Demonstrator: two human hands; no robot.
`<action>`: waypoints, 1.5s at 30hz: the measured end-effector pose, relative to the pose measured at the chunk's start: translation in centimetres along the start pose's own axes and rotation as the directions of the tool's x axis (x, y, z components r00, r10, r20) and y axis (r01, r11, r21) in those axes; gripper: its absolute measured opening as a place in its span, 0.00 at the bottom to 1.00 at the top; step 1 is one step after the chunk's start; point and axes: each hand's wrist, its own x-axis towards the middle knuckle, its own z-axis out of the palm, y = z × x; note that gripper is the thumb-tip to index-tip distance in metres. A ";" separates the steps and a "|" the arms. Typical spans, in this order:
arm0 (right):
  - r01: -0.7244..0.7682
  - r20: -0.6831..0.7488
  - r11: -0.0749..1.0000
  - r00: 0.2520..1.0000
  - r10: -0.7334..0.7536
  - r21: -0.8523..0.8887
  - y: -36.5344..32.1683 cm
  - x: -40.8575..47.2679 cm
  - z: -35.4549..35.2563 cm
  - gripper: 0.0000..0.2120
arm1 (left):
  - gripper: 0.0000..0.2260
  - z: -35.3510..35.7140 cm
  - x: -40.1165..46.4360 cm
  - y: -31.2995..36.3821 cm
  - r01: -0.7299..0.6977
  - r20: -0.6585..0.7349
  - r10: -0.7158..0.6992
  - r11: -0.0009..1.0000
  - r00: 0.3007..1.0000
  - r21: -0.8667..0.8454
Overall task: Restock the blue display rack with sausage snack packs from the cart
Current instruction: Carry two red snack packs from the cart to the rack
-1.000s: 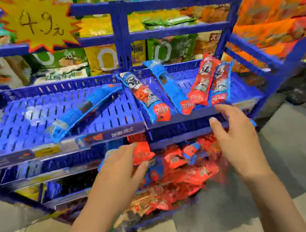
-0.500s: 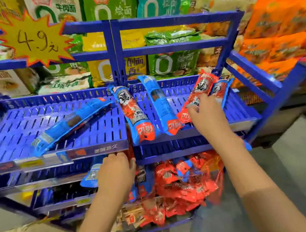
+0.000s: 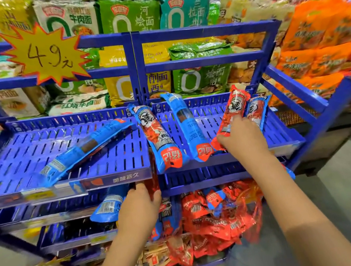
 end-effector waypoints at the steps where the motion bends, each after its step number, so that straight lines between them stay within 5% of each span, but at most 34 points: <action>1: -0.003 0.020 1.000 1.000 0.003 0.024 0.2 0.1 -0.1 0.25 | 0.18 0.0 0.0 -0.1 0.017 0.002 -0.017 0.999 1.000 -0.045; 12: -0.315 0.066 0.949 0.947 0.313 0.022 -2.9 3.6 -0.1 0.35 | 0.19 -0.5 0.6 -0.2 0.225 0.101 -0.203 0.821 0.974 -0.525; 20: -0.266 0.065 0.917 0.964 0.259 0.296 -3.0 3.6 0.5 0.36 | 0.09 -0.9 0.1 0.0 0.322 0.295 -0.156 0.658 0.943 -0.681; 24: -0.216 0.038 0.881 0.975 0.221 0.421 -2.3 3.4 -0.8 0.21 | 0.07 -0.9 -0.3 -0.3 0.372 0.366 -0.140 0.601 0.920 -0.707; 26: -0.179 -0.005 0.859 0.978 0.206 0.480 -1.7 3.0 -1.6 0.22 | 0.09 -1.0 -0.4 -0.5 0.409 0.404 -0.142 0.569 0.903 -0.713; 32: -0.042 -0.056 0.674 0.991 0.123 0.737 1.5 -0.9 -4.9 0.23 | 0.10 -0.5 -1.1 -1.5 0.451 0.466 -0.108 0.510 0.878 -0.733; 40: -0.097 0.191 0.450 0.967 -0.168 0.888 7.1 -12.8 -3.5 0.32 | 0.21 0.0 -4.1 -2.1 0.455 0.511 -0.021 0.490 0.859 -0.744; 42: -0.171 0.296 0.461 0.931 -0.215 0.871 8.7 -15.3 -2.3 0.25 | 0.23 0.6 -5.2 -2.6 0.444 0.507 -0.006 0.491 0.862 -0.750; 45: -0.295 0.473 0.503 0.838 -0.272 0.812 10.5 -18.6 -0.7 0.28 | 0.25 1.5 -7.1 -3.3 0.468 0.507 -0.042 0.456 0.861 -0.757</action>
